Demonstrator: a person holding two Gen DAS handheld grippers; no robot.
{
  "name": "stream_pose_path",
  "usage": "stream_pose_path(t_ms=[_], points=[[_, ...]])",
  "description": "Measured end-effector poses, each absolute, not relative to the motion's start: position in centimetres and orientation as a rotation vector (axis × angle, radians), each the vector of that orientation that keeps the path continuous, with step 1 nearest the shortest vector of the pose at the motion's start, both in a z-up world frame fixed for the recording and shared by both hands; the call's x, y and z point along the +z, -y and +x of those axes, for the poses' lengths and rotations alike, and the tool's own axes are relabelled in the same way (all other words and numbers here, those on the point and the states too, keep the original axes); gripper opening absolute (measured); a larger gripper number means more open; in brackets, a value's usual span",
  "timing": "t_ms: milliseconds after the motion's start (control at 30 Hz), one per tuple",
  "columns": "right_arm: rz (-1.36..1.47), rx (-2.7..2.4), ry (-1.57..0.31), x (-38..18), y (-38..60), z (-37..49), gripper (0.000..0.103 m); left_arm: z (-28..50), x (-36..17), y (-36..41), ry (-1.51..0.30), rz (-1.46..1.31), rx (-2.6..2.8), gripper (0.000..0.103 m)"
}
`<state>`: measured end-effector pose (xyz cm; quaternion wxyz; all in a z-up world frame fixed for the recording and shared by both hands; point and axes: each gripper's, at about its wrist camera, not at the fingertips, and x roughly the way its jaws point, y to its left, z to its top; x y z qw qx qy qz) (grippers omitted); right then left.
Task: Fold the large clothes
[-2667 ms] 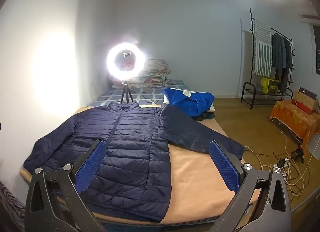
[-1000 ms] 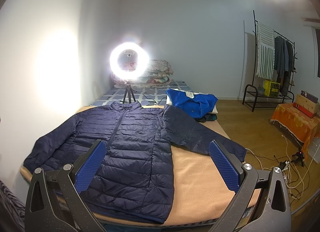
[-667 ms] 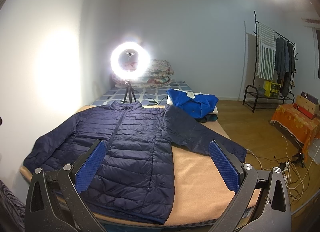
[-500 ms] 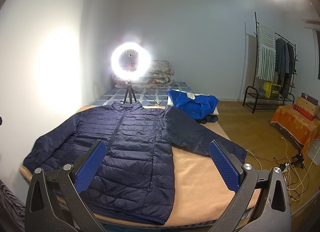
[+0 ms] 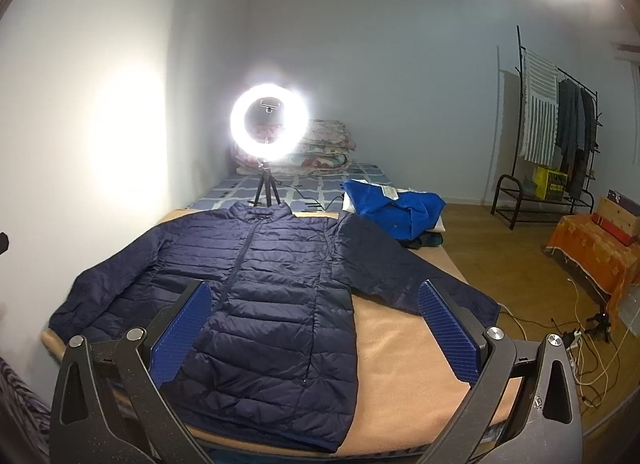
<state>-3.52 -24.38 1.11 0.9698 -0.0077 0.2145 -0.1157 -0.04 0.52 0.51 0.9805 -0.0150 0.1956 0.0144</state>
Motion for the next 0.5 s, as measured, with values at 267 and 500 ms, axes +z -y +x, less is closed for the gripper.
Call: stream_pose_path(t_ms=[267, 500], points=[[-0.025, -0.204, -0.444, 0.8, 23.4, -2.2, 0.103, 0.3, -0.2, -0.9, -0.395, -0.012, 0.052, 0.103], [-0.056, -0.165, -0.453, 0.6, 21.8, -0.4, 0.103, 0.8, -0.8, -2.1, -0.409, 0.015, 0.063, 0.103]])
